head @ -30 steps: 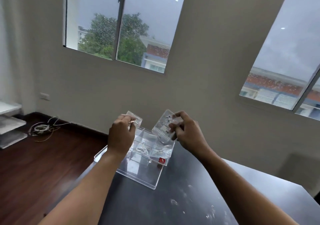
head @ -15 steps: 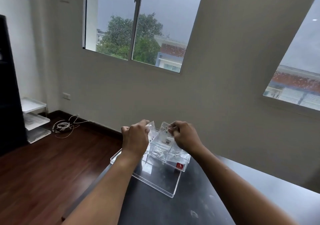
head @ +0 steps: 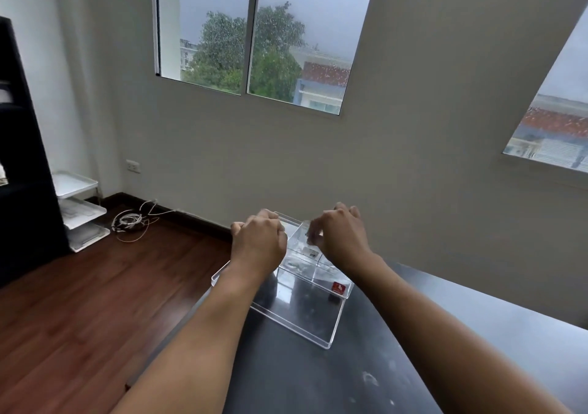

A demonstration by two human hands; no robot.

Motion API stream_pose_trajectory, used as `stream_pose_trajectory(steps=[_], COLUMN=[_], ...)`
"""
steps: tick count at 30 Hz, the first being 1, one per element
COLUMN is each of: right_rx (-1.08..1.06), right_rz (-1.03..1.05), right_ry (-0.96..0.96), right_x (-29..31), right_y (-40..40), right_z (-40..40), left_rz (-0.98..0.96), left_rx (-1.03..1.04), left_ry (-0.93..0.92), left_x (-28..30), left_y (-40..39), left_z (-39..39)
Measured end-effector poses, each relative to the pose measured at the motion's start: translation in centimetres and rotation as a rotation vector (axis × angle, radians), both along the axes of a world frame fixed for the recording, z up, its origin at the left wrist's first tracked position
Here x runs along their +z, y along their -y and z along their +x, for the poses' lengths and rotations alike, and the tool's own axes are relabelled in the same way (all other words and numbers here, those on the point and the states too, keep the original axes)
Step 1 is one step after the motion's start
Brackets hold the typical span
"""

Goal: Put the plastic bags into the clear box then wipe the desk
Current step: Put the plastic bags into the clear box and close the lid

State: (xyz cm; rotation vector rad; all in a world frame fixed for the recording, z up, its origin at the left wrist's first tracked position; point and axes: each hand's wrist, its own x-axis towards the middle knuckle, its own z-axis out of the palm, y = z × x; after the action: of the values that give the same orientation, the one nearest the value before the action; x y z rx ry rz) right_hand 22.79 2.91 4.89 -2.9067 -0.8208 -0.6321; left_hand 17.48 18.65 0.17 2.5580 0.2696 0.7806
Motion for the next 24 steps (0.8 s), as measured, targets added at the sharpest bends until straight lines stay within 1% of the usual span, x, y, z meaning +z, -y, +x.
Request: stream_pose_trajectory(steps=[2, 7, 10, 12, 15, 18, 21, 24], right_rx=[-0.016, 0.003, 0.021, 0.041, 0.084, 0.106, 0.072, -0.001], right_rz=[-0.072, -0.125, -0.167, -0.129, 0.011, 0.126, 0.165, 0.148], right_ry=[-0.092, -0.349, -0.41, -0.398, -0.342, -0.275, -0.279, -0.319], right_x=[-0.2, 0.5, 1.1, 0.9, 0.6, 0.8, 1.6, 2.9], right_y=[-0.2, -0.6, -0.7, -0.4, 1.4, 4.6, 9.4, 14.8], right_z=[-0.1, 0.2, 0.2, 0.2, -0.3, -1.6, -3.7, -6.6], left_rz=[0.015, 0.208, 0.224, 0.234, 0.237, 0.216, 0.181, 0.139], left_rx=[0.005, 0.118, 0.139, 0.136, 0.124, 0.082, 0.0, -0.128], left_ry=[-0.036, -0.133, -0.15, -0.146, -0.066, 0.094, 0.225, 0.287], left_x=[0.0, 0.3, 0.4, 0.3, 0.3, 0.8, 1.3, 1.4], left_y=[-0.2, 0.2, 0.2, 0.2, 0.4, 0.8, 2.2, 4.2], left_z=[0.0, -0.5, -0.4, -0.4, -0.6, -0.9, -1.2, -1.7])
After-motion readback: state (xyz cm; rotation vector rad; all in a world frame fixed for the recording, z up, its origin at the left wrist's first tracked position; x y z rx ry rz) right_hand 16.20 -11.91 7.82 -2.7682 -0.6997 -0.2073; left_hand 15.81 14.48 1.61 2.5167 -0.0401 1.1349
